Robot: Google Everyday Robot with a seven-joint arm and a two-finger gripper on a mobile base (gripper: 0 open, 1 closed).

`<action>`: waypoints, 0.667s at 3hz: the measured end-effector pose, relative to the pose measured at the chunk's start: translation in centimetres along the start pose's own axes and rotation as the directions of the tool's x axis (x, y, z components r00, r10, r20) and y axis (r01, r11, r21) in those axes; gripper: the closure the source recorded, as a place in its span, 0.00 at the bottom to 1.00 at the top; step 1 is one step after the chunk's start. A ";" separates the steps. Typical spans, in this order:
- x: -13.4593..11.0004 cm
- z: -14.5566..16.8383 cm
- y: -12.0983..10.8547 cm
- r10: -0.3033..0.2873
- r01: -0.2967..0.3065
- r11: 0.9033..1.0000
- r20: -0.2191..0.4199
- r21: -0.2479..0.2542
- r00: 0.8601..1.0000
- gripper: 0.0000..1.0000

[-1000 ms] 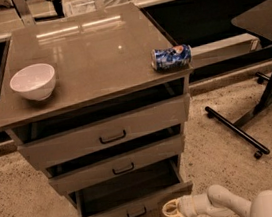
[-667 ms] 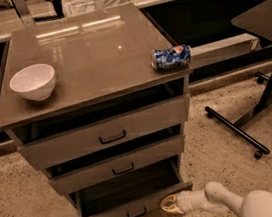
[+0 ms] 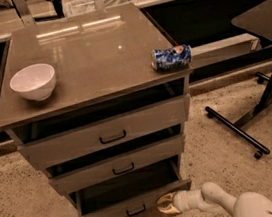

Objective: Close bottom drawer

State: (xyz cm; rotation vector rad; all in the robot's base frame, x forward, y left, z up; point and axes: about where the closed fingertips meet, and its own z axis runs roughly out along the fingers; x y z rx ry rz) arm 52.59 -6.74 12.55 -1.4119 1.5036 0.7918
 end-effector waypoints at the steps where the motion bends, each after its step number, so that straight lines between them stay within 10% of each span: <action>1: -0.5 1.1 0.0 -0.037 0.037 0.999 -0.009 0.010 0.999 0.04; 2: -0.8 2.3 0.3 -0.063 0.064 0.998 -0.014 0.008 0.998 0.00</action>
Offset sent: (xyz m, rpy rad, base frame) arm 0.0016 0.0280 -0.0013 -0.0398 -0.0845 0.0092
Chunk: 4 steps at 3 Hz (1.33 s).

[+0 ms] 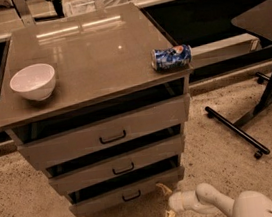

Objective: Close bottom drawer

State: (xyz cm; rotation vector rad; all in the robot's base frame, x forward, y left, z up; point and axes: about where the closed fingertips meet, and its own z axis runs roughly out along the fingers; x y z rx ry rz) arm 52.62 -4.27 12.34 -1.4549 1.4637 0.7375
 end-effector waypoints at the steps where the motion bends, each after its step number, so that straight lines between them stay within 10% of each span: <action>1: -0.1 0.3 0.1 -0.005 0.005 1.000 0.001 -0.005 1.000 0.00; 4: 0.7 0.6 -1.5 0.038 -0.039 0.998 -0.012 -0.050 0.999 0.81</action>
Offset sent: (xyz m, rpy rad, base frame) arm 0.0045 0.0076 -0.0047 -0.0173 0.0206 0.0509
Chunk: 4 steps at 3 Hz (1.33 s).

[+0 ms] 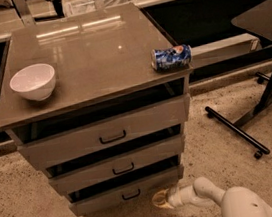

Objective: Close bottom drawer

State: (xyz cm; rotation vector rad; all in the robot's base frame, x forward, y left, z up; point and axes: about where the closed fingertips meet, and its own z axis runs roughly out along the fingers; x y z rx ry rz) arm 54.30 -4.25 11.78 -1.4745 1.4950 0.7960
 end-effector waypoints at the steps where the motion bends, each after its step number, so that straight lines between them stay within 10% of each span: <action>1: 0.3 -0.3 -1.1 0.014 -0.014 1.000 0.003 0.014 1.000 1.00; 2: 0.8 -0.3 -1.9 0.010 -0.010 1.000 -0.012 0.010 1.000 0.00; 4: 0.8 -0.3 -1.2 0.007 -0.007 1.000 0.009 -0.007 1.000 0.00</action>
Offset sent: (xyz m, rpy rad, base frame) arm 0.0255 -0.0195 -0.0041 -0.0250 0.0046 -0.0323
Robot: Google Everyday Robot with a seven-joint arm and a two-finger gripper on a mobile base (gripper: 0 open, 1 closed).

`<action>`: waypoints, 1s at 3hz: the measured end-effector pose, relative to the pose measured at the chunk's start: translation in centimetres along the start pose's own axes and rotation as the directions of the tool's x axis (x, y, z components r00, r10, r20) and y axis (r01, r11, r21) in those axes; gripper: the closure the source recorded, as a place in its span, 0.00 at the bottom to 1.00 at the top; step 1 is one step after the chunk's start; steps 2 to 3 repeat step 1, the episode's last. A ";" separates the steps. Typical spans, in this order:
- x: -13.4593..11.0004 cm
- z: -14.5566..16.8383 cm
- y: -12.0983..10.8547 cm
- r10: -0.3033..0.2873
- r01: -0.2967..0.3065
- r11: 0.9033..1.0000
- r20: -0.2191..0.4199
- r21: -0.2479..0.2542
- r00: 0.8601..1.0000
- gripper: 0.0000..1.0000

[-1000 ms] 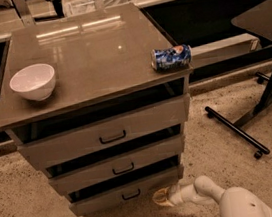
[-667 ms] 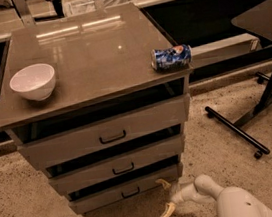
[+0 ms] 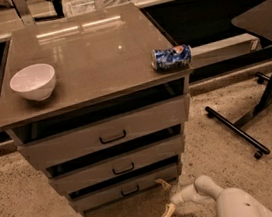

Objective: Close bottom drawer

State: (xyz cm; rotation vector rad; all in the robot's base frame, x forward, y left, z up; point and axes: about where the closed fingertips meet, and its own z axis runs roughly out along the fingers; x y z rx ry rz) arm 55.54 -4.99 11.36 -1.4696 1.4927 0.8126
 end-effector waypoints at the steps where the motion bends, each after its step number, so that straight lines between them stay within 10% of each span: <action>1: -0.9 -2.5 -0.2 -0.058 0.059 0.998 -0.019 0.039 0.998 0.00; 3: -0.9 -2.5 -0.2 -0.058 0.059 0.998 -0.019 0.039 0.998 0.00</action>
Offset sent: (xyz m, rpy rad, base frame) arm 0.0000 0.0000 0.0000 0.0000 0.0000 0.0000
